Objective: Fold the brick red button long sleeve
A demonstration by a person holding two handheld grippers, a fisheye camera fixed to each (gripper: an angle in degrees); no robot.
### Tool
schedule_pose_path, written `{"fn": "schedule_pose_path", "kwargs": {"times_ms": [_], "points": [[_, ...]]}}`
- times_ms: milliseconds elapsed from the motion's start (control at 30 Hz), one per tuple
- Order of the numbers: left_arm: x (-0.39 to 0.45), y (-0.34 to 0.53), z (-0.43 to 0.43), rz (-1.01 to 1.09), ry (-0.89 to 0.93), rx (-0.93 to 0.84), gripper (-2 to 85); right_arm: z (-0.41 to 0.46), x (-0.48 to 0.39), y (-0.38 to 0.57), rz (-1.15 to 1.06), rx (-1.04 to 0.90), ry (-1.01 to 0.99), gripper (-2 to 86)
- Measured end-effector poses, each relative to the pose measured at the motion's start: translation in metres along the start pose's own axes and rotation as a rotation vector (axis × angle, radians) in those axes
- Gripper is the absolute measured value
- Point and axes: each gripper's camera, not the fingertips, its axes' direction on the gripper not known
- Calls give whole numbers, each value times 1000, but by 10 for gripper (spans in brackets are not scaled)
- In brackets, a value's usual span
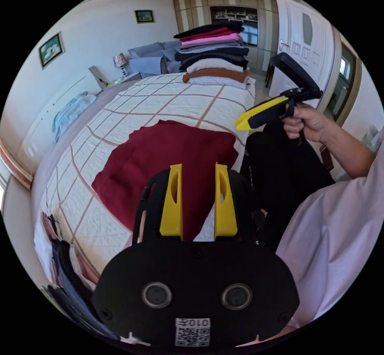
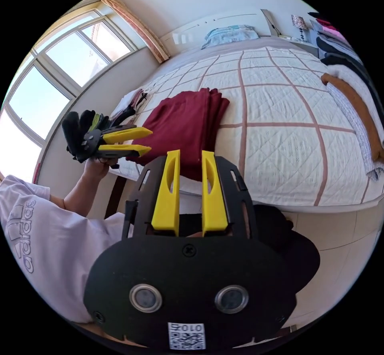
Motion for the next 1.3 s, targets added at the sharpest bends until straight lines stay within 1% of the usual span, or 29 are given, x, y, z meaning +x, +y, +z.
{"fn": "schedule_pose_path", "kwargs": {"times_ms": [100, 167, 200, 267, 333, 367, 400, 433, 467, 500, 533, 567, 600, 633, 667, 700, 733, 767, 800, 833, 900, 967, 1000, 1067, 1167, 1233, 1300], "points": [[15, -5, 5, 65, 19, 35, 118, 25, 12, -4, 15, -49, -11, 92], [20, -8, 7, 87, 20, 45, 119, 28, 17, -7, 19, -33, -68, 83], [23, -10, 10, 109, -1, 41, 120, 25, 16, -9, 6, -8, -105, 73], [25, -12, 15, 133, -52, 23, 119, 13, 9, -15, -16, 28, -118, 52], [23, -12, 15, 134, -112, 33, 116, -13, -22, -30, -130, 89, -149, 45], [20, -11, 12, 129, -139, 57, 113, -20, -33, -35, -177, 95, -170, 45], [14, -8, 5, 102, -184, 95, 106, -30, -55, -44, -270, 96, -191, 44], [10, -5, -1, 77, -218, 123, 103, -35, -75, -50, -344, 96, -130, 45], [-1, 2, -11, 30, -263, 161, 94, -37, -82, -51, -376, 106, -90, 46], [-21, 11, -21, -39, -243, 187, 86, -40, -87, -51, -397, 140, -5, 48], [-34, 18, -27, -87, -215, 203, 84, -37, -79, -52, -356, 169, 63, 55], [-66, 34, -36, -210, -145, 226, 79, -34, -72, -52, -330, 172, 82, 59], [-102, 58, -45, -341, -53, 258, 75, -21, -53, -52, -264, 142, 110, 79], [-120, 72, -49, -407, -7, 282, 73, -4, -33, -51, -209, 79, 112, 95], [-152, 104, -58, -536, 69, 345, 69, 5, -24, -50, -184, 48, 106, 102], [-179, 139, -68, -656, 114, 422, 66, 21, -9, -48, -126, 2, 91, 115], [-189, 156, -74, -708, 117, 459, 64, 34, 2, -46, -81, -31, 68, 126], [-206, 192, -87, -803, 97, 533, 62, 40, 5, -44, -72, -40, 59, 128], [-216, 225, -102, -886, 35, 595, 60, 50, 8, -43, -63, -48, 63, 131], [-218, 239, -110, -922, -12, 616, 59, 60, 10, -43, -55, -56, 80, 133], [-221, 287, -128, -1047, -186, 649, 56, 74, 11, -47, -46, -90, 90, 136], [-224, 313, -127, -1127, -209, 656, 55, 82, 8, -50, -39, -82, 115, 139], [-228, 325, -120, -1174, -183, 629, 53, 83, 4, -52, -13, -76, 138, 138], [-233, 331, -105, -1196, -140, 562, 51, 87, -6, -54, 6, -91, 199, 131], [-233, 323, -94, -1148, -155, 550, 49, 91, -32, -57, -11, -144, 306, 98], [-239, 314, -91, -1126, -167, 537, 48, 93, -51, -55, -73, -145, 335, 63], [-254, 298, -88, -1089, -143, 534, 48, 94, -54, -55, -122, -161, 344, 54]]}}
